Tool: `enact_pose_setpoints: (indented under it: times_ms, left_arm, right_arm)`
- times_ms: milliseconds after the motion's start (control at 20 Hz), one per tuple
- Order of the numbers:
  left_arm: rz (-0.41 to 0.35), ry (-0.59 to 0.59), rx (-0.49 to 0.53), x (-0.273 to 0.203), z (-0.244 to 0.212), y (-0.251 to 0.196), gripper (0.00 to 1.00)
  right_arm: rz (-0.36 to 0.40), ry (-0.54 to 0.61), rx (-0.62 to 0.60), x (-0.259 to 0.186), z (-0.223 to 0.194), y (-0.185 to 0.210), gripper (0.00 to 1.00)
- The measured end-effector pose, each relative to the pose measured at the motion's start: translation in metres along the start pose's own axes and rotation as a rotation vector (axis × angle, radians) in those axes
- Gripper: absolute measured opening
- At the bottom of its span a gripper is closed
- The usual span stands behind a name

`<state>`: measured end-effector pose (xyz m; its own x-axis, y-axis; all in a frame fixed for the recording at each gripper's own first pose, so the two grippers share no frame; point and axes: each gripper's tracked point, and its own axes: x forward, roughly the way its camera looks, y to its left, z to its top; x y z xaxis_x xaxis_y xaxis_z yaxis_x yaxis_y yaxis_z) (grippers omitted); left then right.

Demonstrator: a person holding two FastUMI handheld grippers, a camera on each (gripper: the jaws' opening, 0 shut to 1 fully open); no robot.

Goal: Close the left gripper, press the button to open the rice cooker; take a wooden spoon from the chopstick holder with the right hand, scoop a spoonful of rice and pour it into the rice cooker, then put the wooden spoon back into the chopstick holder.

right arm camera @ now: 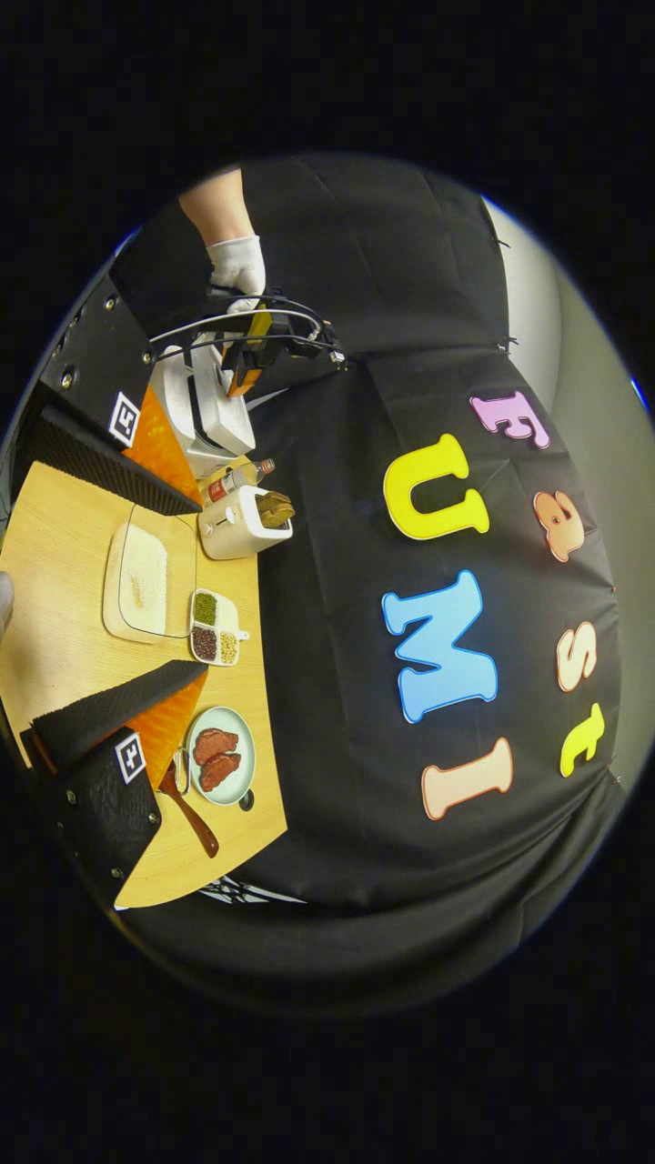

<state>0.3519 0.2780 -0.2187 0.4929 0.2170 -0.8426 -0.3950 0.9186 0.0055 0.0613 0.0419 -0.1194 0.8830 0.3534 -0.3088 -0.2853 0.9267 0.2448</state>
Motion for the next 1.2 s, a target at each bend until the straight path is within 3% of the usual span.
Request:
enact_pose_setpoints:
  times_ms: [350,1050,1100,1150,1200]
  left_arm:
    - [-0.015,0.103,0.016,0.010,-0.055,-0.003,0.94]
    - [-0.028,0.050,0.074,0.010,-0.056,-0.010,0.95]
    - [-0.033,0.057,0.060,0.009,-0.055,-0.012,0.89]
    - [-0.043,0.058,0.072,0.009,-0.057,-0.011,1.00]
    - [-0.055,0.043,0.074,0.005,-0.055,-0.013,0.91]
  right_arm:
    - [0.020,0.001,0.026,0.000,0.005,0.004,0.98]
    - [0.035,-0.026,0.066,-0.007,0.019,-0.006,0.98]
    - [0.025,-0.026,0.061,-0.007,0.019,-0.010,0.98]
    - [0.011,-0.025,0.052,-0.008,0.020,-0.014,0.98]
    - [-0.004,-0.025,0.041,-0.009,0.021,-0.017,0.98]
